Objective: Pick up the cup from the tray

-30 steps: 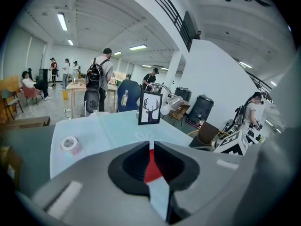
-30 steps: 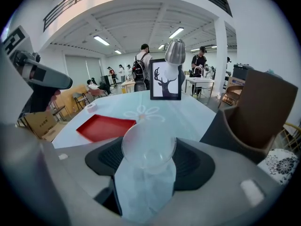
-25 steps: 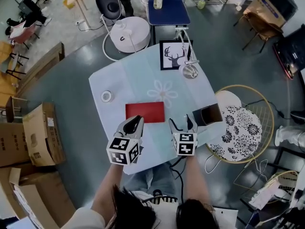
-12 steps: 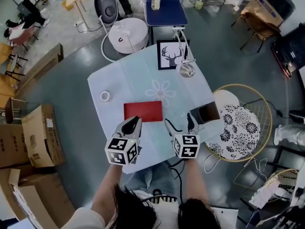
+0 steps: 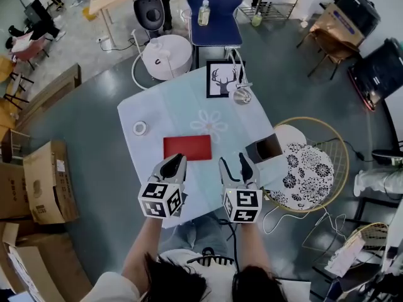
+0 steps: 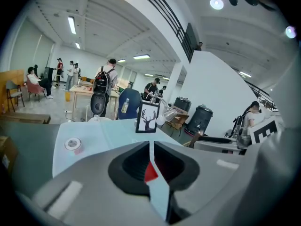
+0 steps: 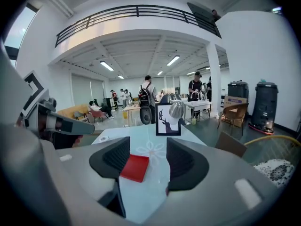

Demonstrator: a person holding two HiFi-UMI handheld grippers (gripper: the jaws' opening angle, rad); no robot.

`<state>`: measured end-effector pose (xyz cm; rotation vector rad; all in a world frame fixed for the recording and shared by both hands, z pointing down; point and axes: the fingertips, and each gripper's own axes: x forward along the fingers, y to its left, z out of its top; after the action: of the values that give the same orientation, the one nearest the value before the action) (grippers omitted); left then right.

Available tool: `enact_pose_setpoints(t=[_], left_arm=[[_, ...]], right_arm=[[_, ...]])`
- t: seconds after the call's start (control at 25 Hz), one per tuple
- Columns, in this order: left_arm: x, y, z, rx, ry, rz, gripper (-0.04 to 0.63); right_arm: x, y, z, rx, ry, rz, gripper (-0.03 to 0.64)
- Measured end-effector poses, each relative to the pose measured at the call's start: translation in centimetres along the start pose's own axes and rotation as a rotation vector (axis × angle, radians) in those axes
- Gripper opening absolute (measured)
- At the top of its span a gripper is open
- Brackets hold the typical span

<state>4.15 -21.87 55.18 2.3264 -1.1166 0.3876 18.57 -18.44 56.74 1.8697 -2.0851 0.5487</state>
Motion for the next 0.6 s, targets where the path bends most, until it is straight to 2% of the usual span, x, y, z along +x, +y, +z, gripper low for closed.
enact_pose_setpoints(t=[0.12,0.28,0.6], left_arm=[[-0.9,-0.9,0.5,0.026,-0.035,-0.027,0.020],[-2.8,-1.8,1.6,0.042,-0.081,-0.050,0.020],[-7.3,-2.2,2.0,0.045,-0.144,-0.055,0.020]], right_arm=[[-1.5,0.9,1.3,-0.015,-0.029,-0.023,0.208],[-3.3,2.1,2.6,-0.065,-0.044,-0.080,0.027],[-6.4,6.6,3.7,-0.072,-0.070,-0.040,0.025]])
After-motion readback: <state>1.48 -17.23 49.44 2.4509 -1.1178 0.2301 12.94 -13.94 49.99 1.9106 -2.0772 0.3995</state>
